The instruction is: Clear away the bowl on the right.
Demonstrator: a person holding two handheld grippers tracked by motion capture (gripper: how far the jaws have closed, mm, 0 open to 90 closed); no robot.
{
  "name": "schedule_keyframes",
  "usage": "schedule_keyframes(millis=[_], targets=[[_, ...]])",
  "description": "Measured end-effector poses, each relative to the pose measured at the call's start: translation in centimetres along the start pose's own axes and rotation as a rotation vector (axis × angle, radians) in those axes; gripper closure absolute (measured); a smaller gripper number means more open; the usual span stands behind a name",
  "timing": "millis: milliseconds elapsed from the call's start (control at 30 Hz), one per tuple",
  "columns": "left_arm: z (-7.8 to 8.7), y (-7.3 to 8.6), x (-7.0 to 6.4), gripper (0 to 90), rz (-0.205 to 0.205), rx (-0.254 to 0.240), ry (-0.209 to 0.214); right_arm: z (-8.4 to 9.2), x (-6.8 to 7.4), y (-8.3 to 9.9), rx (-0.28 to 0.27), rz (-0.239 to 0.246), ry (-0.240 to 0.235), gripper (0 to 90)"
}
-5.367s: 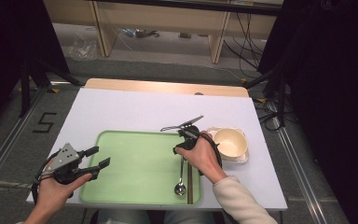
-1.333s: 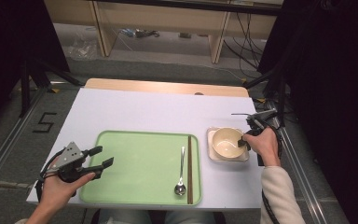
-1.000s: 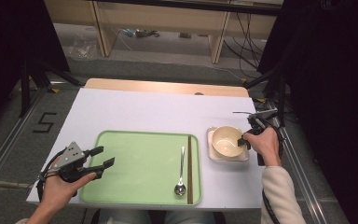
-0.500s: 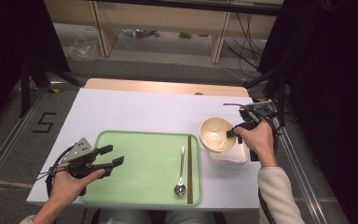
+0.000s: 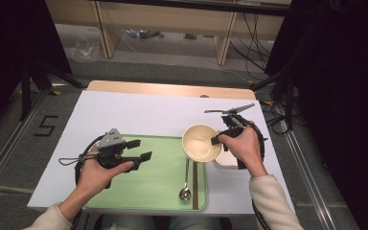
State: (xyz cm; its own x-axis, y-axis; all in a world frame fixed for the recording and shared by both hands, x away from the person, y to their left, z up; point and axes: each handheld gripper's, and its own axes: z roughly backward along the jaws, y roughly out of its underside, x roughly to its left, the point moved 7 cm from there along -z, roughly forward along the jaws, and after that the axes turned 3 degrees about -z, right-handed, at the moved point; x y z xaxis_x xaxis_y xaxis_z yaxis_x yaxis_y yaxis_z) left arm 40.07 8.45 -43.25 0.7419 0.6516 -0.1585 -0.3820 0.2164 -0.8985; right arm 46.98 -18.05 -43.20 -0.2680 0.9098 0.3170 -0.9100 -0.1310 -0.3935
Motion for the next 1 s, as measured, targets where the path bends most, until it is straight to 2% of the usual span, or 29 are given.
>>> schedule_keyframes(millis=[33, 100, 133, 167, 267, 300, 333, 367, 400, 433, 467, 500, 533, 600, 633, 667, 733, 767, 800, 833, 867, 900, 933, 967, 1000], targets=[[-0.2, -0.2, -0.2, 36.5, 0.000, 0.002, 0.006, -0.3, 0.1, 0.0, -0.008, 0.047, 0.001, 85.3], [-0.8, -0.6, -0.8, 36.8, 0.007, 0.002, 0.030, -0.6, 0.8, 0.2, 0.007, 0.031, 0.006, 85.3], [-1.0, -0.8, -1.1, 36.8, 0.009, 0.006, 0.036, -0.8, 1.1, 0.3, 0.007, 0.045, 0.005, 85.3], [-1.3, -1.0, -1.3, 36.9, 0.014, 0.007, 0.042, -0.9, 1.5, 0.5, 0.020, 0.038, 0.008, 85.3], [-2.2, -1.5, -2.0, 36.9, 0.045, 0.035, 0.054, -1.4, 2.3, 0.7, 0.030, 0.056, 0.003, 85.3], [-2.5, -1.6, -2.1, 36.9, 0.050, 0.042, 0.056, -1.5, 2.6, 0.9, 0.044, 0.040, 0.007, 85.3], [-2.9, -1.7, -2.4, 36.9, 0.046, 0.047, 0.061, -1.6, 2.6, 0.9, 0.036, 0.055, 0.012, 85.3], [-3.3, -1.8, -2.5, 36.9, 0.044, 0.057, 0.057, -1.8, 2.9, 0.9, 0.037, 0.047, 0.022, 85.3], [-3.7, -1.8, -2.5, 37.0, 0.045, 0.067, 0.049, -1.9, 2.9, 0.9, 0.029, 0.074, 0.019, 85.3], [-4.1, -1.8, -2.4, 37.1, 0.053, 0.075, 0.041, -2.0, 3.3, 1.0, 0.024, 0.062, 0.018, 85.3], [-4.4, -1.8, -2.4, 37.1, 0.053, 0.089, 0.040, -2.0, 3.4, 1.2, 0.050, 0.062, 0.017, 85.3], [-4.7, -1.8, -2.3, 37.2, 0.056, 0.101, 0.030, -2.0, 3.7, 1.2, 0.040, 0.057, 0.019, 85.3], [-5.1, -1.8, -2.1, 37.2, 0.054, 0.112, 0.018, -2.2, 3.6, 1.1, 0.028, 0.081, 0.014, 85.3], [-5.4, -1.8, -2.0, 37.4, 0.053, 0.125, -0.012, -2.2, 3.9, 1.2, 0.026, 0.093, 0.024, 85.3], [-5.5, -1.8, -2.0, 37.5, 0.055, 0.134, -0.010, -2.1, 4.1, 1.4, 0.042, 0.075, 0.022, 85.3], [-5.7, -1.8, -2.0, 37.5, 0.057, 0.139, -0.011, -2.2, 4.1, 1.3, 0.021, 0.100, 0.025, 85.3], [-5.9, -1.7, -1.9, 37.6, 0.049, 0.161, -0.012, -2.1, 4.4, 1.4, 0.030, 0.091, 0.027, 85.3], [-6.1, -1.7, -1.8, 37.9, 0.054, 0.159, -0.023, -2.2, 4.5, 1.3, 0.014, 0.105, 0.031, 85.3], [-6.2, -1.5, -1.7, 38.3, 0.048, 0.178, -0.024, -2.2, 4.5, 1.3, 0.018, 0.109, 0.026, 85.3], [-6.4, -1.4, -1.7, 38.9, 0.054, 0.180, -0.029, -2.0, 4.9, 1.5, 0.026, 0.083, 0.035, 85.2], [-6.6, -1.2, -1.7, 39.3, 0.066, 0.188, -0.030, -2.1, 4.8, 1.4, 0.014, 0.108, 0.034, 85.3], [-6.7, -1.1, -1.6, 40.2, 0.063, 0.193, -0.032, -2.0, 4.9, 1.5, 0.020, 0.111, 0.033, 85.3], [-6.8, -1.0, -1.6, 41.4, 0.065, 0.200, -0.028, -1.9, 5.2, 1.6, 0.020, 0.087, 0.035, 85.2], [-6.9, -1.0, -1.6, 42.9, 0.081, 0.201, -0.029, -2.0, 5.0, 1.5, 0.011, 0.113, 0.040, 85.3], [-7.0, -1.0, -1.5, 44.8, 0.079, 0.200, -0.040, -1.7, 5.4, 1.7, 0.021, 0.079, 0.040, 85.3]])
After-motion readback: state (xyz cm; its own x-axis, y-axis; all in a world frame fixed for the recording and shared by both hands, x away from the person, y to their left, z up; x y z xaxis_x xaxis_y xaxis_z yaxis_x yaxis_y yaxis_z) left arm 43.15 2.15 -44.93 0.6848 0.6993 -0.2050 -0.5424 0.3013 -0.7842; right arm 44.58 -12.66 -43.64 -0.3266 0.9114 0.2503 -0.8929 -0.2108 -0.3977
